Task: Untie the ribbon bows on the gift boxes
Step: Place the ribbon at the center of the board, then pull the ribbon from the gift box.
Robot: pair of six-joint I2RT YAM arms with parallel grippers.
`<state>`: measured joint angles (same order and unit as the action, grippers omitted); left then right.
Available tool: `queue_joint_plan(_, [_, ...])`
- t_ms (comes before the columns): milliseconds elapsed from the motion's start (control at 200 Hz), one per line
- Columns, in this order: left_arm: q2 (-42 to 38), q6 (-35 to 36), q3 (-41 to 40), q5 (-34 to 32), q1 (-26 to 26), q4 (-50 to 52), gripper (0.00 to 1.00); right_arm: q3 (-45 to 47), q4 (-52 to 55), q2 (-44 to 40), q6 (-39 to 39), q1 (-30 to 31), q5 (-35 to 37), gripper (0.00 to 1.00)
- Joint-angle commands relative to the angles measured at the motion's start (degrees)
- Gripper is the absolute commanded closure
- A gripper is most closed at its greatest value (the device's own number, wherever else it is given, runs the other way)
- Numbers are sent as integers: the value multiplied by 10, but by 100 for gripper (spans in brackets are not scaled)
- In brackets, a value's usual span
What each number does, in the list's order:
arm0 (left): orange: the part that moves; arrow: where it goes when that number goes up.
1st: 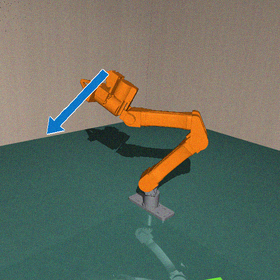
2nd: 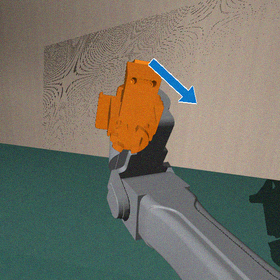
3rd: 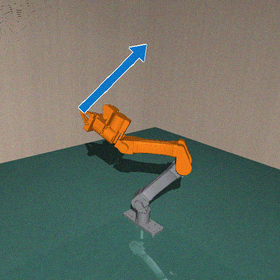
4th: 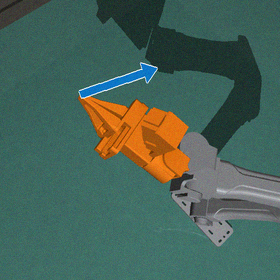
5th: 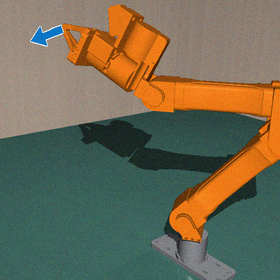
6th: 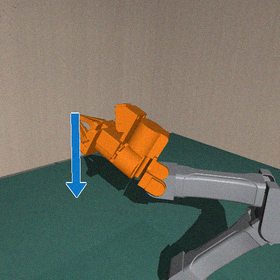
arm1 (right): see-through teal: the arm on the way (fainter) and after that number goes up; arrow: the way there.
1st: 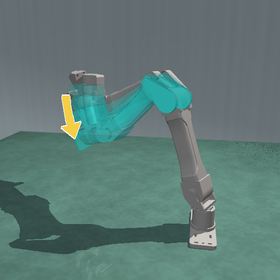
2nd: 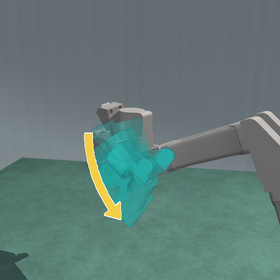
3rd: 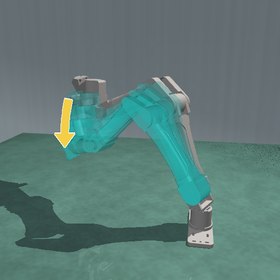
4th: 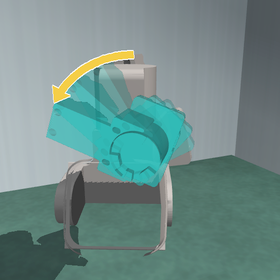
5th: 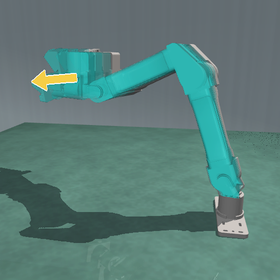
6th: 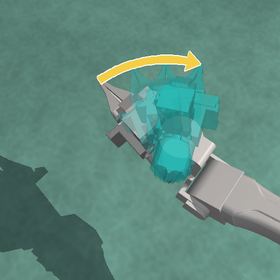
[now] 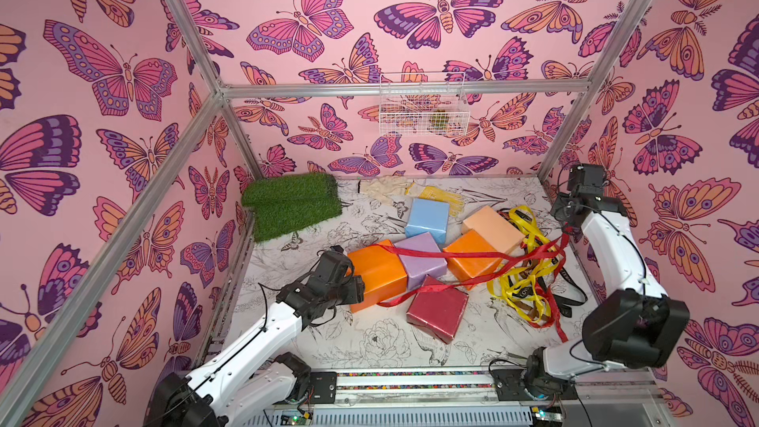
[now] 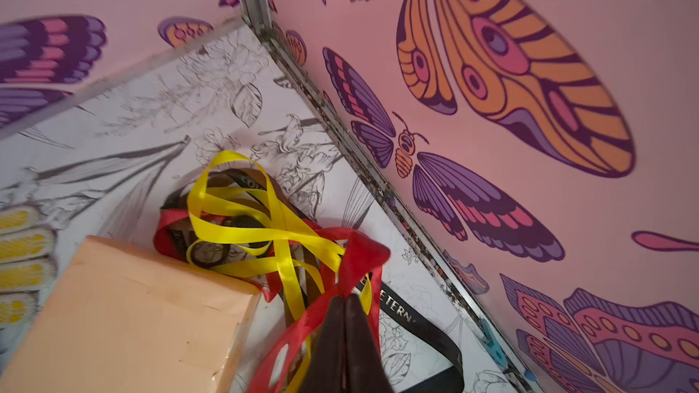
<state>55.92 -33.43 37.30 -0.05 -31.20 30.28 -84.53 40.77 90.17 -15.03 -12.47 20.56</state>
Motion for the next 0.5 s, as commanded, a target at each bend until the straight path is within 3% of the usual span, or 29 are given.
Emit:
queue_joint_plan(0, [-6, 12, -4, -16, -2, 29, 32, -82, 114, 40, -3, 2, -49, 48])
queue_joint_plan(70, [-5, 13, -3, -20, -2, 29, 32, -91, 125, 29, 3, 28, -55, 33])
queue_joint_plan(145, [-1, 15, -1, -21, -2, 30, 32, -77, 110, 3, 5, 69, -47, 24])
queue_joint_plan(240, [3, 14, 0, -21, -2, 29, 32, -47, 81, -50, -11, 103, -130, 18])
queue_joint_plan(341, [7, 15, 1, -22, -2, 29, 32, -12, 40, -78, -8, 133, -236, 24])
queue_joint_plan(421, [12, 15, 3, -23, -2, 29, 32, 18, -8, -80, 56, 188, -364, 31])
queue_joint_plan(491, [18, 18, 5, -24, -2, 29, 32, 1, 10, -46, 121, 264, -387, 34])
